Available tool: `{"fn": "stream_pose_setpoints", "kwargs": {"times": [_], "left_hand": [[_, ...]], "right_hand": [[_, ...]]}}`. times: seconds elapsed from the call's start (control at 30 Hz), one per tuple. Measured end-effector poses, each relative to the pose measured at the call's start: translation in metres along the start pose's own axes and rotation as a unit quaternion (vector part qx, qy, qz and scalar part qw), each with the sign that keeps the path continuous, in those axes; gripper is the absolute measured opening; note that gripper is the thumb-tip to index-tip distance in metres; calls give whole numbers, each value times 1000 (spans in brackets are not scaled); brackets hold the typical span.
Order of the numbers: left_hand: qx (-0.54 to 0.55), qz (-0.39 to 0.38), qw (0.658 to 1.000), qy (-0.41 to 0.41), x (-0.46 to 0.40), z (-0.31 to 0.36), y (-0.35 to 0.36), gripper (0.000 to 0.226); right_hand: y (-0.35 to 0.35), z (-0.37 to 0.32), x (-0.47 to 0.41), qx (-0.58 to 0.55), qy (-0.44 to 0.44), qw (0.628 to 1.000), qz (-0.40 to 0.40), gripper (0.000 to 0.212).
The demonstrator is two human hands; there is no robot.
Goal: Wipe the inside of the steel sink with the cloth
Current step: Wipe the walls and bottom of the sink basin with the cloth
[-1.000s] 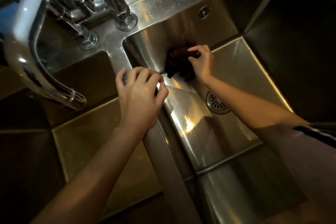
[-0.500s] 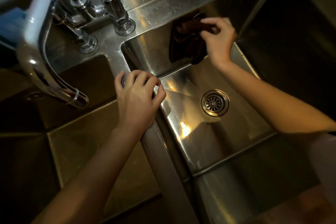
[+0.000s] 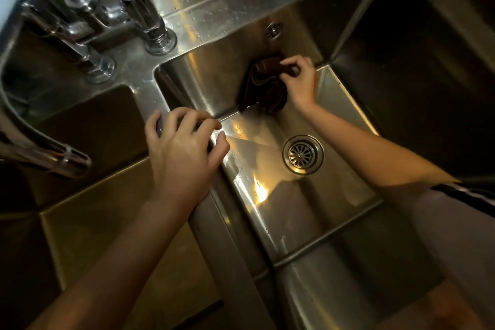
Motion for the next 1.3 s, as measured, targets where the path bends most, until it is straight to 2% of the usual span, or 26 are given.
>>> {"fn": "stream_pose_setpoints", "kwargs": {"times": [0.13, 0.27, 0.57, 0.73, 0.9, 1.13, 1.3], "left_hand": [[-4, -4, 1000, -2, 0, -1, 1, 28], [-3, -16, 1000, -4, 0, -3, 2, 28], [18, -20, 1000, -13, -1, 0, -3, 30], [19, -29, 999, -15, -1, 0, -4, 31], [13, -22, 1000, -14, -1, -1, -2, 31], [12, -26, 999, -16, -3, -2, 0, 28], [11, -14, 1000, -16, -2, -3, 0, 26]], "right_hand": [[21, 41, -5, 55, 62, 996, -10, 28], [22, 41, -6, 57, 67, 996, 7, 28], [-56, -80, 0, -2, -94, 993, 74, 27], [-80, -117, -1, -54, -113, 990, 69, 26], [-58, -71, -11, -21, -63, 996, 51, 25], [-11, 27, -21, 136, 42, 990, 15, 30], [-15, 28, -28, 160, 23, 987, -1, 29]]}}
Point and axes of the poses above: each hand's wrist, its own x-axis away from the middle knuckle, its own y-axis out of the palm, z = x × y, the point moved 4 cm from there along -x, towards the middle knuckle, and after that the axes turned 6 degrees about y, right-handed, at the moved point
